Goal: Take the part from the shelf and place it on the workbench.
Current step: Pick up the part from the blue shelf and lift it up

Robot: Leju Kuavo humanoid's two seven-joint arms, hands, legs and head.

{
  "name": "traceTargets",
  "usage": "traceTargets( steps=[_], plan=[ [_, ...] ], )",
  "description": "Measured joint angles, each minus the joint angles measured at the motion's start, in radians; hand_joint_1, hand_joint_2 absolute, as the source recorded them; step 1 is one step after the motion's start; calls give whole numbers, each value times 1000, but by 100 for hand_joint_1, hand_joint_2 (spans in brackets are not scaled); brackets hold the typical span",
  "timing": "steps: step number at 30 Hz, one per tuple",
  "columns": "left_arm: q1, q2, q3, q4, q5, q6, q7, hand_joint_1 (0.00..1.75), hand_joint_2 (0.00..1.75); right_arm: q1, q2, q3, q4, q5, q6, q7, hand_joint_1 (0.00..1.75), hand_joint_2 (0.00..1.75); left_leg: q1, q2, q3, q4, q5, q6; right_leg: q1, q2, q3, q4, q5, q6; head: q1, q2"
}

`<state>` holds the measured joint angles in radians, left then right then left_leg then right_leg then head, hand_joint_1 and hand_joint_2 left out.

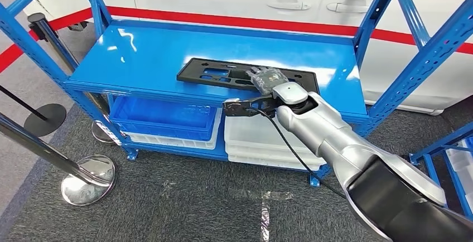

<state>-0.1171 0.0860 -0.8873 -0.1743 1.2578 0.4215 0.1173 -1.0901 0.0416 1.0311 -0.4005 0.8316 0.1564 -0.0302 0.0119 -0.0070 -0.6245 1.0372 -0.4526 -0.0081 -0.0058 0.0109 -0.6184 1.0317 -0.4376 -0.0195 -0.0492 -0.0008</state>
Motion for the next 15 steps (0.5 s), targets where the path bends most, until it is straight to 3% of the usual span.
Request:
traceTargets(
  steps=[2, 4, 5, 6, 7, 9, 10, 12, 15],
  plan=[
    [-1, 1, 0, 0, -1, 0, 2, 0, 0, 0, 0, 0, 0, 1, -2, 0, 0, 175, 2, 2, -32, 76, -46, -11, -5, 0, 4, -6, 3, -7, -4, 0],
    [-1, 3, -1, 0, -1, 0, 3, 0, 0, 1, 0, 0, 1, 2, -4, 0, 0, 175, 3, 2, -92, 206, -101, -19, -5, -1, 5, -5, 3, -10, -6, 0],
    [0, 4, -1, 0, -2, 0, 3, 0, 0, 3, 0, 0, 1, 3, -4, 0, 0, 175, 3, 2, -115, 252, -112, -21, -4, 0, 5, -4, 2, -10, -5, 0],
    [1, 4, -1, 0, -2, 0, 4, 0, 0, 4, 0, 1, 1, 4, -3, 0, 0, 175, 3, 2, -124, 263, -104, -21, -4, 0, 6, -4, 1, -11, -6, 0],
    [2, 4, -1, 0, -2, 0, 4, 0, 0, 4, 0, 1, 1, 4, -3, 0, 0, 175, 3, 2, -112, 233, -76, -20, -4, 0, 7, -3, -1, -11, -6, 0],
    [3, 5, -1, 0, -2, 0, 2, 0, 0, 2, 0, 2, 2, 6, -3, -1, 0, 175, 2, 2, -52, 102, -6, -14, -3, 1, 11, -2, -5, -8, -5, 0],
    [2, 5, -1, 0, -2, 0, 1, 0, 0, 0, 0, 2, 2, 7, -4, -2, 0, 175, 0, 2, -22, 40, 14, -10, -1, 1, 11, -1, -7, -6, -5, 0],
    [-1, 5, -1, 0, -2, 0, 0, 0, 0, -2, 0, 3, 2, 8, -4, -2, 0, 175, -5, 0, 2, -11, 17, 0, 3, 1, 9, -3, -6, 2, -5, 0],
    [-2, 5, -2, 0, -2, 0, 3, 0, 0, -2, 0, 5, 2, 10, -4, -3, 0, 175, -1, 1, 7, -22, 19, 17, 4, 0, 5, 3, -14, 15, -4, 0]
  ],
)
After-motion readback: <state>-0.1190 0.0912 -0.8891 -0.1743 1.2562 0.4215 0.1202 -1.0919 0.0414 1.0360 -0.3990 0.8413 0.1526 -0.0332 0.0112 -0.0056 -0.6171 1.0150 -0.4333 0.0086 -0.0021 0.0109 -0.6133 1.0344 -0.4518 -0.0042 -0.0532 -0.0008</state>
